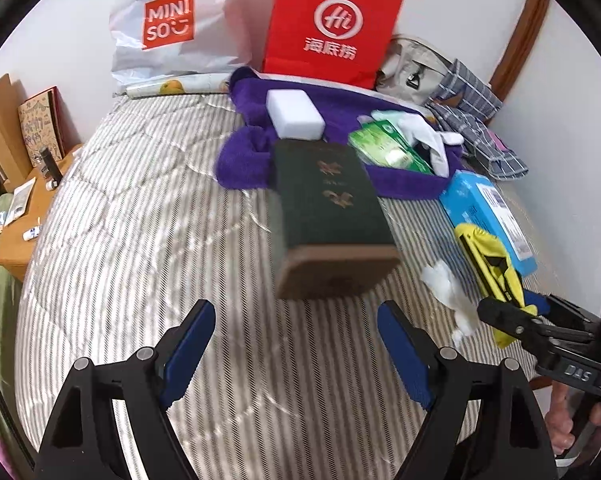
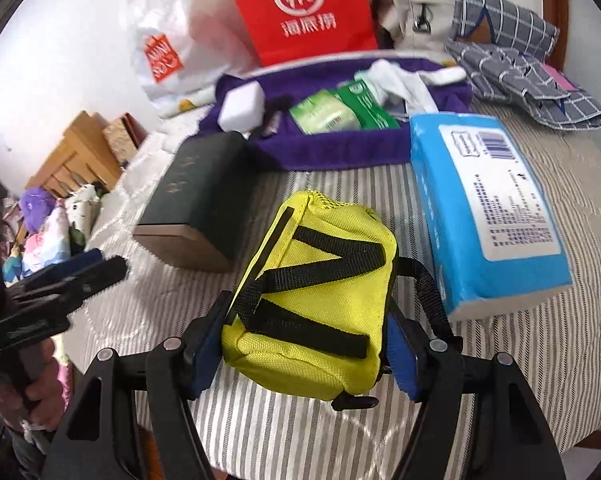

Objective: Organize soft objects
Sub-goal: 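Grasp the crumpled white tissue with the left gripper while the right gripper holds the pouch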

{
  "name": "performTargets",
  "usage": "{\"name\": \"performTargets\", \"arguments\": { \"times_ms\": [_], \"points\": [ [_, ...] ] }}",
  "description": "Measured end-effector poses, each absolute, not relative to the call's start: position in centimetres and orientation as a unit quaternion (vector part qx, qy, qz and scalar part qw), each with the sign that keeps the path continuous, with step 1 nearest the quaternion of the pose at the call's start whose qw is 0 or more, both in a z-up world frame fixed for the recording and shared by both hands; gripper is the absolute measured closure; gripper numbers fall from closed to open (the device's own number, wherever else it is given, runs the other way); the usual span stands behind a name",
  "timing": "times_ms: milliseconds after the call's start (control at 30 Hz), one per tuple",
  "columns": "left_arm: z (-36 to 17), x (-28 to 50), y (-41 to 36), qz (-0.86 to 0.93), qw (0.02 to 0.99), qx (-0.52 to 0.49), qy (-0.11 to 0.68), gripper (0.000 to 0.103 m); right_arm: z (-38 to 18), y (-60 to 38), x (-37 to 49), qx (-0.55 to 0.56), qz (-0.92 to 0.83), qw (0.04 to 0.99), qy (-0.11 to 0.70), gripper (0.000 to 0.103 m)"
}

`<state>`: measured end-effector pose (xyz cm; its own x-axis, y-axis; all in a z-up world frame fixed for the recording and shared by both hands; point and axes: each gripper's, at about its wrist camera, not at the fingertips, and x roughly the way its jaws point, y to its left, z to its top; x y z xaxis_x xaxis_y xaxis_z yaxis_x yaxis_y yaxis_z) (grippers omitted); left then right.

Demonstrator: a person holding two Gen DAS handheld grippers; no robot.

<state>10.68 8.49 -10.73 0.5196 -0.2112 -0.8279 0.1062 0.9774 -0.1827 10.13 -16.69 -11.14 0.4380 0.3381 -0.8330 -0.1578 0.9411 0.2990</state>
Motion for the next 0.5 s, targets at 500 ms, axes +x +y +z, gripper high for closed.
{"name": "performTargets", "arguments": {
  "times_ms": [500],
  "points": [
    [-13.9, 8.7, -1.0, -0.147, 0.846, -0.013, 0.512, 0.022, -12.1, -22.3, 3.3, 0.058, 0.161, 0.854, 0.491, 0.033]
  ]
}}
